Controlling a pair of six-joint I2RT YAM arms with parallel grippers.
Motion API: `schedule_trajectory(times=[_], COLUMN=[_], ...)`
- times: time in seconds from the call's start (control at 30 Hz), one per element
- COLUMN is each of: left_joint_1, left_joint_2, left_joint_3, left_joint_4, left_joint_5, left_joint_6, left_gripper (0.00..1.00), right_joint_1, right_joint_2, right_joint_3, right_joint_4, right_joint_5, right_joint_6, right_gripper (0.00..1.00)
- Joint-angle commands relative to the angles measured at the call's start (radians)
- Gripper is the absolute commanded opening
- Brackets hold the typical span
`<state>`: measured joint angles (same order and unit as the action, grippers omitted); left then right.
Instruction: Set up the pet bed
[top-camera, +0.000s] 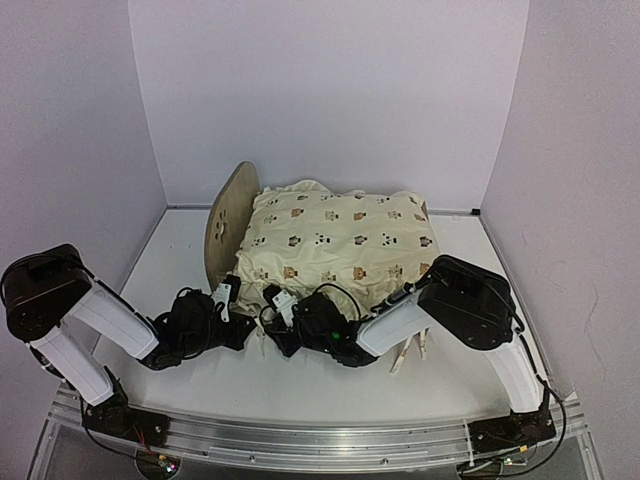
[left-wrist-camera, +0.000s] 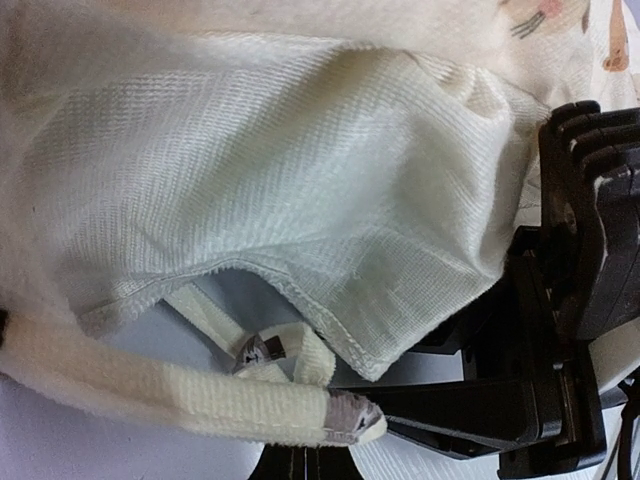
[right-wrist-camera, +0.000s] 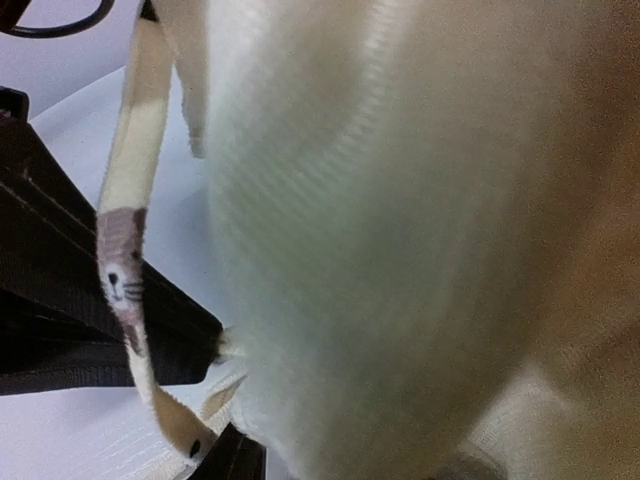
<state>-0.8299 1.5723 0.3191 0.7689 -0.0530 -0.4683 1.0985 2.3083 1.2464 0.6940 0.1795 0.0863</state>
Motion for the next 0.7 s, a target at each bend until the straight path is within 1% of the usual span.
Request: schedule_trajectory(times=[0.0, 0.17, 0.47, 0.67], left_joint_1=[0.006, 0.006, 0.006, 0.006], left_joint_2=[-0.001, -0.025, -0.133, -0.201], left_joint_3=[-0.003, -0.003, -0.019, -0.015], left_joint_4=[0.044, 0.016, -0.065, -0.135], left_joint_5=[0.018, 0.017, 0.012, 0.008], left_joint_6=[0.006, -0.002, -0.013, -0.025], left_gripper=[0.00, 0.00, 0.00, 0.00], right_joint_1=[0.004, 0.004, 0.003, 0.003], right_joint_2=[0.013, 0.007, -0.006, -0.010], right_joint_3=[0.049, 0.062, 0.082, 0.072], right_joint_4=[0.010, 0.015, 0.020, 0.084], right_joint_5=[-0.054, -0.081, -0.061, -0.093], right_joint_6=[-0.008, -0.035, -0.075, -0.070], right_gripper=[0.33, 0.37, 0.39, 0.42])
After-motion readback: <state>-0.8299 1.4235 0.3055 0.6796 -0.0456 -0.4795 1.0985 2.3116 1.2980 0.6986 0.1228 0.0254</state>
